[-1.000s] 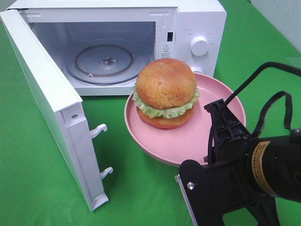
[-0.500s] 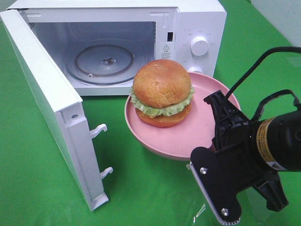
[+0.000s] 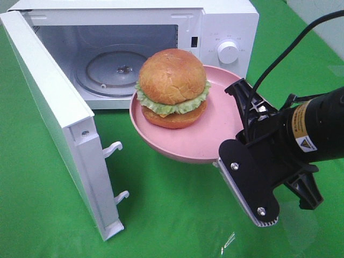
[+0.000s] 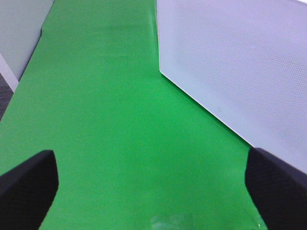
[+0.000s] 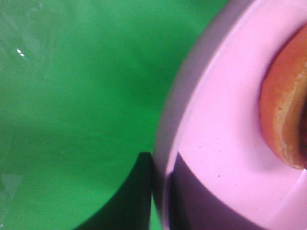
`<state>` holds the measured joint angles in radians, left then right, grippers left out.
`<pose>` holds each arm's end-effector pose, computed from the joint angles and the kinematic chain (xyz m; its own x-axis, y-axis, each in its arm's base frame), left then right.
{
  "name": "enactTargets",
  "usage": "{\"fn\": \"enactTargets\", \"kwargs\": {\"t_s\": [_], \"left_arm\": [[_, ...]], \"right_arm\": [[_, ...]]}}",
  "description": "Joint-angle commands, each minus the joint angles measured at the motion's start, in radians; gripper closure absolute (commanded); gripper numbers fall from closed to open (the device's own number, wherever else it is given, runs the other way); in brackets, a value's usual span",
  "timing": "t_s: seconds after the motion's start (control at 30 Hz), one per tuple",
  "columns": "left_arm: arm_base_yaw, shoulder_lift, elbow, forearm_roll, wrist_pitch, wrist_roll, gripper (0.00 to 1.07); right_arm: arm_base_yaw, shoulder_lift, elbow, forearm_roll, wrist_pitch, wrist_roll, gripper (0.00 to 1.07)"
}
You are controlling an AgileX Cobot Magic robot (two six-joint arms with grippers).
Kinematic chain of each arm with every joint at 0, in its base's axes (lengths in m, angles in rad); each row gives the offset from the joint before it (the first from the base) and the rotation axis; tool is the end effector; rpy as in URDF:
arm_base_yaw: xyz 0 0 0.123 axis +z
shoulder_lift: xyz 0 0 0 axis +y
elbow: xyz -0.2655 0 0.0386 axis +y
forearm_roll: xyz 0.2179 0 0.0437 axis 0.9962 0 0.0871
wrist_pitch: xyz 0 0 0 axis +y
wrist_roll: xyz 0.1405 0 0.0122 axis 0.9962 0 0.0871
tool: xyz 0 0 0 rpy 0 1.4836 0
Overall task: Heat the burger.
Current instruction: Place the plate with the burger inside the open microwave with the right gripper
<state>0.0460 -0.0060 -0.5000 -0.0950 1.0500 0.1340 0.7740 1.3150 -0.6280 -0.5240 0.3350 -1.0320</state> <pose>0.0304 -0.0102 0.2420 -0.4348 0.0663 -0.8981 0.0659 0.9970 0.0417 0.1976 0.1606 0.1769 0.5934 -0.7983 0.1034 -0.5806 -0.5134 -0.6320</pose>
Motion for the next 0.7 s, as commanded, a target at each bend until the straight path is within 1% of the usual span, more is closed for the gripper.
{"fn": "enactTargets", "kwargs": {"t_s": [0.03, 0.13, 0.17, 0.2, 0.23, 0.33, 0.37, 0.4, 0.47, 0.5, 0.53, 0.57, 0.6, 0.7], "left_arm": [[-0.001, -0.017, 0.004, -0.003, -0.013, -0.003, 0.09], [-0.001, -0.017, 0.004, -0.003, -0.013, -0.003, 0.09], [-0.001, -0.017, 0.004, -0.003, -0.013, -0.003, 0.09], [-0.001, -0.017, 0.004, -0.003, -0.013, -0.003, 0.09], [-0.001, -0.017, 0.004, -0.003, -0.013, -0.003, 0.09], [-0.001, -0.017, 0.004, -0.003, -0.013, -0.003, 0.09], [-0.001, -0.017, 0.004, -0.003, -0.013, -0.003, 0.09], [-0.001, -0.017, 0.004, -0.003, -0.013, -0.003, 0.09], [-0.001, -0.017, 0.004, -0.003, -0.013, -0.003, 0.09], [-0.001, -0.017, 0.004, -0.003, -0.013, -0.003, 0.09], [-0.001, -0.017, 0.004, -0.003, -0.013, -0.003, 0.09], [-0.001, -0.017, 0.004, -0.003, -0.013, -0.003, 0.09], [-0.001, -0.017, 0.004, -0.003, -0.013, -0.003, 0.09], [-0.001, -0.017, 0.004, -0.003, -0.013, -0.003, 0.09]], "right_arm": [[-0.043, -0.009, -0.021, 0.153, -0.055, -0.187, 1.07], [-0.049, -0.009, -0.022, 0.184, -0.053, -0.22, 1.07], [-0.076, -0.009, -0.026, 0.287, -0.049, -0.334, 1.07], [-0.076, -0.009, -0.026, 0.287, -0.049, -0.334, 1.07], [-0.092, -0.009, -0.026, 0.341, -0.055, -0.403, 1.07], [-0.101, -0.009, -0.026, 0.366, -0.055, -0.429, 1.07], [-0.114, -0.009, -0.026, 0.405, -0.053, -0.493, 1.07], [-0.114, -0.009, -0.026, 0.405, -0.053, -0.493, 1.07], [-0.141, -0.009, -0.026, 0.495, -0.057, -0.602, 1.07], [-0.141, -0.009, -0.026, 0.495, -0.057, -0.602, 1.07], [-0.156, -0.009, -0.026, 0.533, -0.065, -0.639, 1.07], [-0.156, -0.009, -0.026, 0.533, -0.065, -0.639, 1.07], [-0.161, -0.009, -0.026, 0.569, -0.072, -0.669, 1.07], [-0.161, -0.009, -0.026, 0.583, -0.073, -0.683, 1.07]]}}
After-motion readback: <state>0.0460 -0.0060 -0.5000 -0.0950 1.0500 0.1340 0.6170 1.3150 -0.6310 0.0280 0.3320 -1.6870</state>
